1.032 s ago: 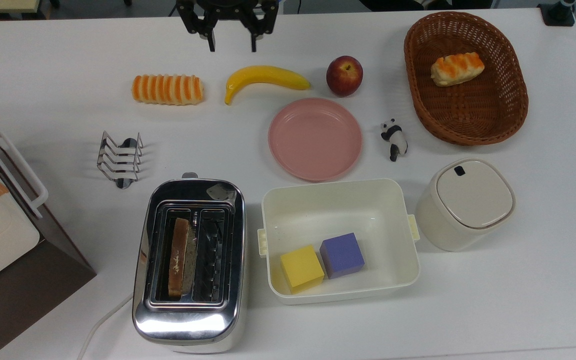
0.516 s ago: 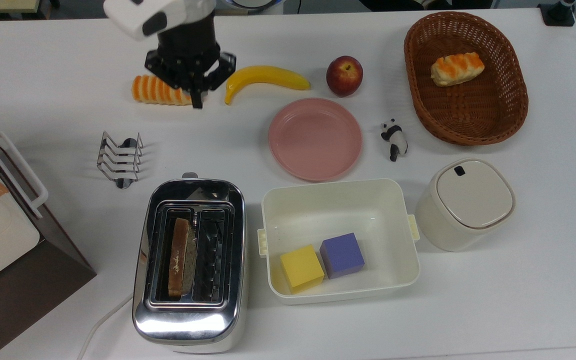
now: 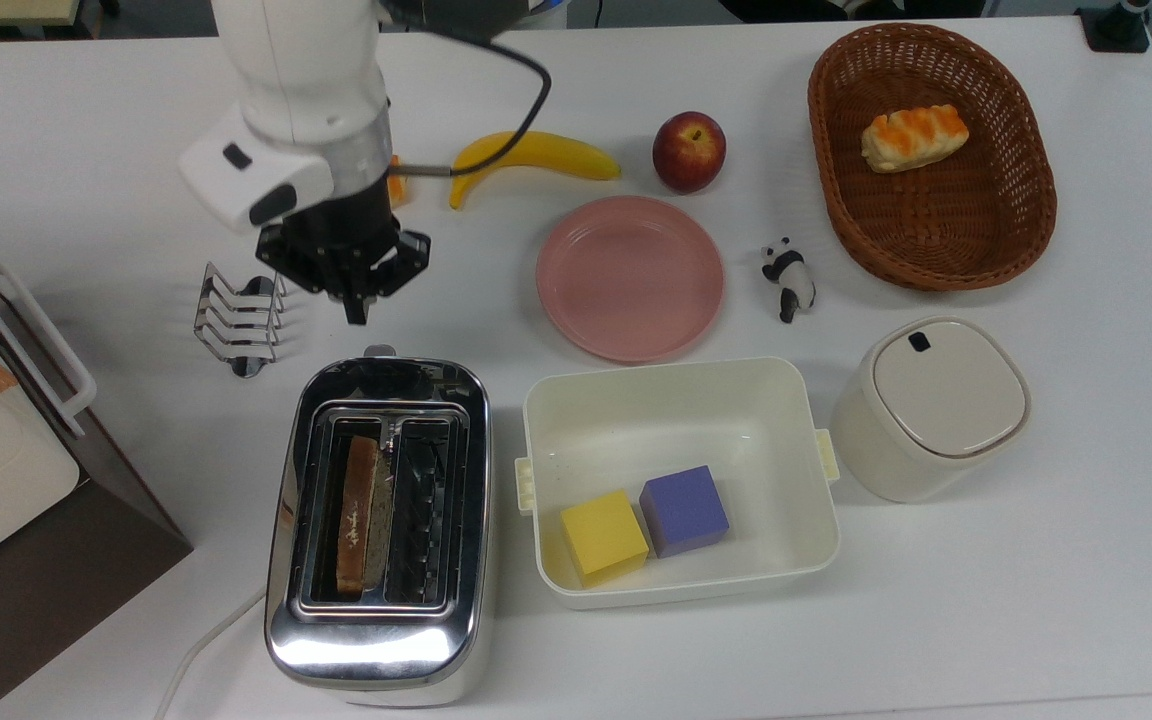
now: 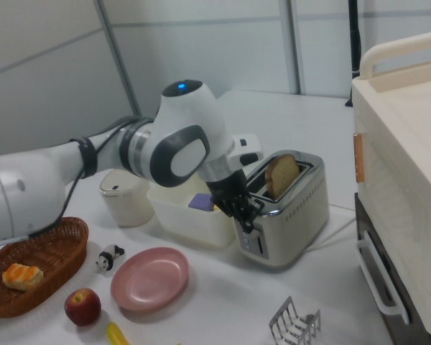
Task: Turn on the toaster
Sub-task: 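Move the gripper down toward the toaster's lever, then press the toaster lever down with the gripper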
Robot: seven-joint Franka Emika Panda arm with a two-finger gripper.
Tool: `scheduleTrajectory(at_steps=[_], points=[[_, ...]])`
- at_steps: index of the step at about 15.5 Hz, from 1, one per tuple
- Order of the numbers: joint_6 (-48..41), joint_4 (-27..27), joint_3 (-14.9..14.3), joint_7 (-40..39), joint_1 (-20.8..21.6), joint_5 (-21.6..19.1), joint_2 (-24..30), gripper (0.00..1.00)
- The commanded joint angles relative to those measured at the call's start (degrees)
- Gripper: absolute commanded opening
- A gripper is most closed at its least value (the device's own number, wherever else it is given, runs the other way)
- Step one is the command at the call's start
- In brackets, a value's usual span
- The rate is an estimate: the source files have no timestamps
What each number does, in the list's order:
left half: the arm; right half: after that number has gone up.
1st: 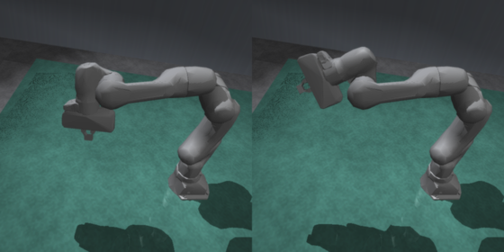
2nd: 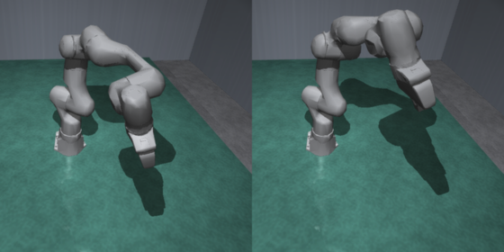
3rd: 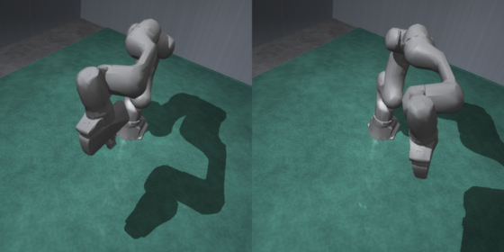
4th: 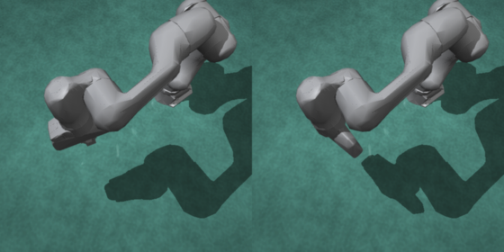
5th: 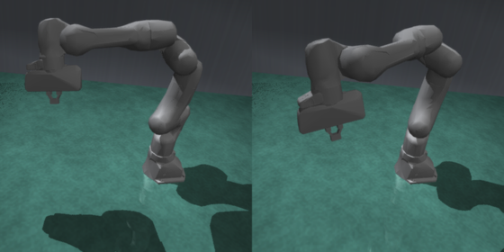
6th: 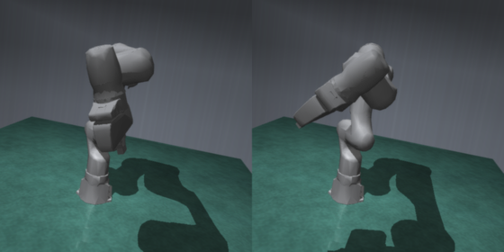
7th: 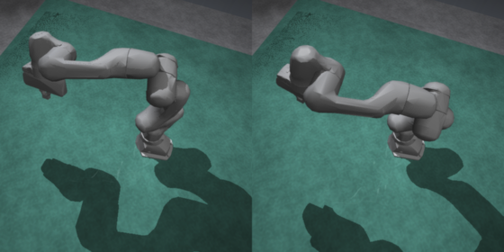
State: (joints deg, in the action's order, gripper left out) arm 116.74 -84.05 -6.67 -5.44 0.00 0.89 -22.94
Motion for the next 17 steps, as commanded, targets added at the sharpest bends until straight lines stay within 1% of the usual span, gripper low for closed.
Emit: scheduleTrajectory(at_steps=[1, 2, 5, 7, 9, 11, 13, 15, 16, 17], points=[[1.82, 1.61, -0.27, -0.98, 0.62, 0.51, -3.60, 0.00], [1.83, 1.70, -0.19, -0.98, 0.70, 0.77, -4.56, 0.00], [1.83, 1.35, -0.01, -1.06, 0.88, 3.23, -6.94, 0.00], [2.78, 1.34, -0.01, -1.68, 0.88, 3.94, -8.87, 0.00], [6.12, 0.91, -0.01, -1.68, 0.88, 4.46, -9.58, 0.00], [6.66, 0.55, -0.01, -1.77, 0.88, 4.56, -9.50, 0.00], [6.05, 0.55, -0.01, -1.68, 1.06, 4.47, -7.14, 0.00], [0.01, 0.55, 0.52, -2.03, 0.97, 3.77, -2.39, 0.00], [-4.54, 0.47, 0.69, -3.77, 1.06, 3.24, 0.93, 0.00], [-8.16, 0.47, 0.87, -5.36, 1.14, 2.72, 2.71, 0.00]])
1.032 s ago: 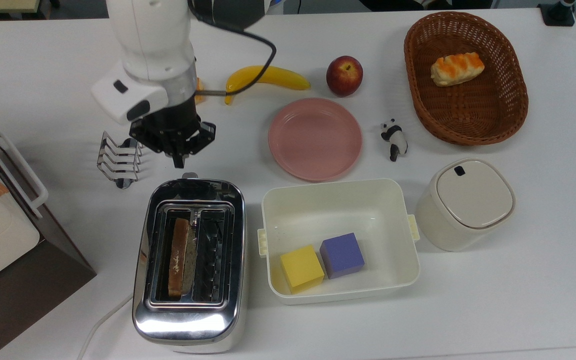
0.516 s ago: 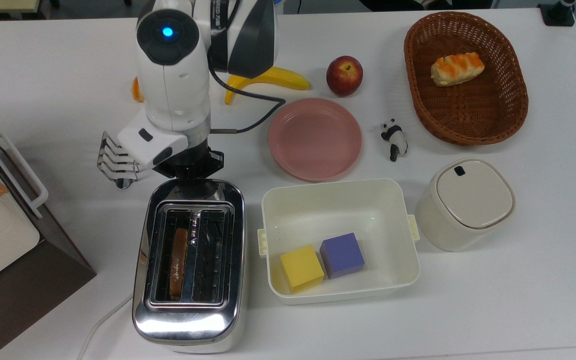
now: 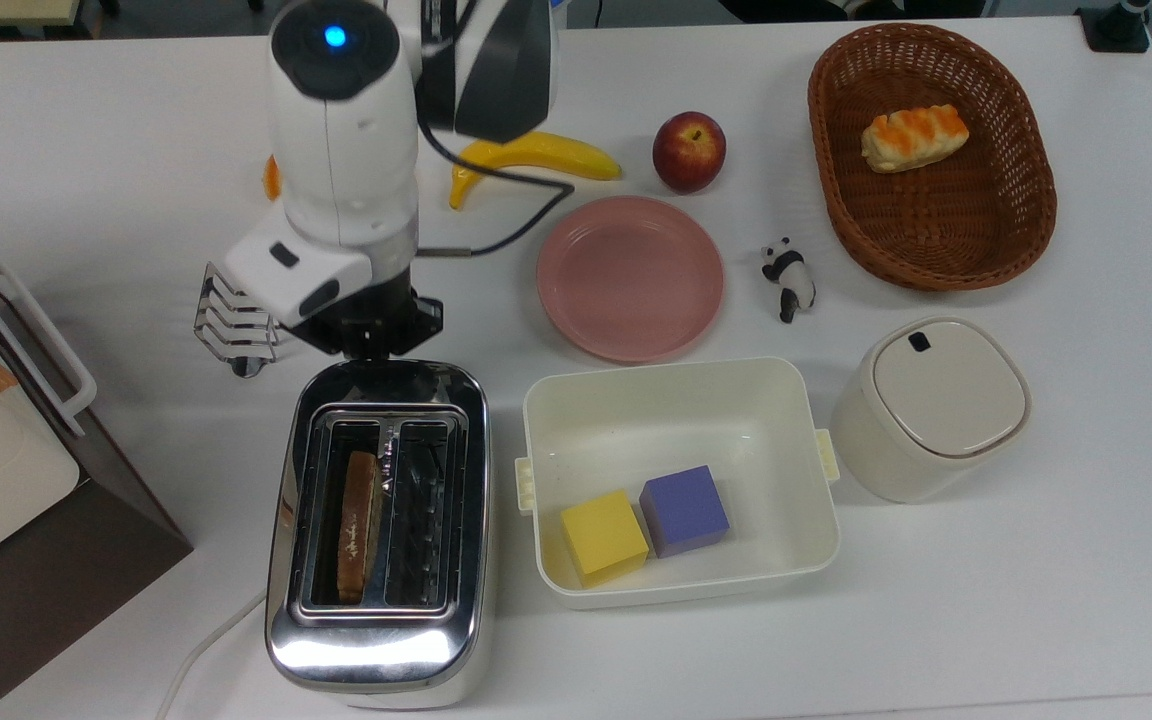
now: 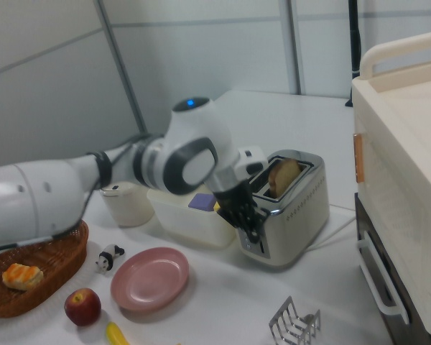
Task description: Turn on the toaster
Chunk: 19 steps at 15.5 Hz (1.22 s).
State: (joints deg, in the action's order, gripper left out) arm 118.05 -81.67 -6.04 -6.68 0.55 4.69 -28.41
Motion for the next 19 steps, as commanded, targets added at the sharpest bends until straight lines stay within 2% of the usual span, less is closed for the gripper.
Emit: scheduleTrajectory(at_steps=[1, 3, 5, 6, 7, 8, 9, 10, 14, 19], points=[[-12.90, -1.92, 0.76, -5.17, 0.59, -2.13, 9.76, 0.00], [-18.10, -1.92, 1.12, -5.62, 0.85, -3.81, 12.40, 0.00], [-22.49, -2.79, 1.12, -5.10, 2.96, -3.99, 15.12, 0.00], [-23.65, -3.93, 1.12, -4.84, 3.14, -3.99, 17.13, 0.04], [-24.44, -5.50, 1.12, -4.22, 3.23, -4.08, 19.42, 0.18], [-25.06, -7.08, 1.29, -3.44, 3.23, -3.99, 21.53, 0.46], [-25.15, -8.84, 1.64, -2.47, 3.23, -3.99, 23.38, 0.88], [-25.76, -10.25, 1.73, -1.24, 3.23, -3.99, 24.79, 1.00], [-28.23, -10.79, 1.74, 0.00, 4.11, -3.73, 25.59, 1.00], [-27.09, -10.44, 1.65, 6.85, 4.37, -3.72, 24.71, 1.00]])
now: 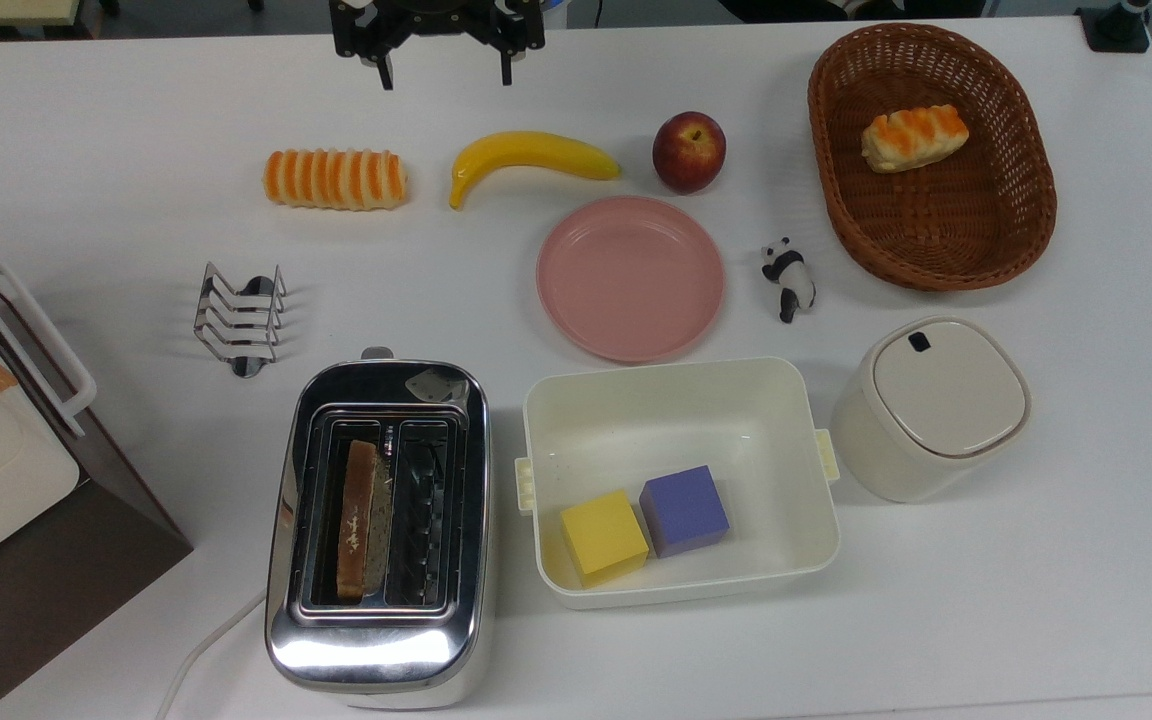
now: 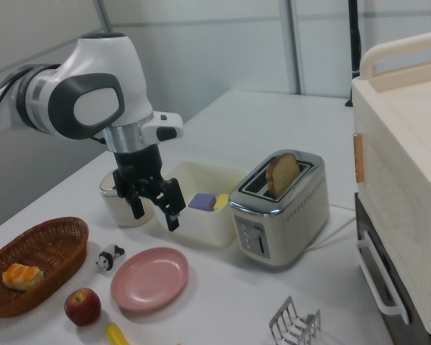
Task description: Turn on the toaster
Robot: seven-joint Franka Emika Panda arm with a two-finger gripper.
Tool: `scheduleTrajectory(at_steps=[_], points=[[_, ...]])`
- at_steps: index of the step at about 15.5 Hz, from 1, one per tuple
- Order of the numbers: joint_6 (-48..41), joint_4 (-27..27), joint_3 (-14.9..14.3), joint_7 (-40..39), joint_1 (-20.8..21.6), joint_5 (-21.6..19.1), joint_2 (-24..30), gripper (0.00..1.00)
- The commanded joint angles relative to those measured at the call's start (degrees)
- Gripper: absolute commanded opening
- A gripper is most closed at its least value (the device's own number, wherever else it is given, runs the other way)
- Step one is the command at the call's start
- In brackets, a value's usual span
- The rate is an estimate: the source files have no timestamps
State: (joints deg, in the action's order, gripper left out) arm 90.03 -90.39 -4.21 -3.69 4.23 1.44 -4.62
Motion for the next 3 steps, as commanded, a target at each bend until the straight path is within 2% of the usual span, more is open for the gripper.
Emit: scheduleTrajectory(at_steps=[1, 3], points=[[0.94, -1.72, -0.18, 3.95, 0.69, -0.39, 0.93, 1.00], [1.03, -1.72, -0.18, 3.86, 0.69, -0.39, 0.84, 1.00]])
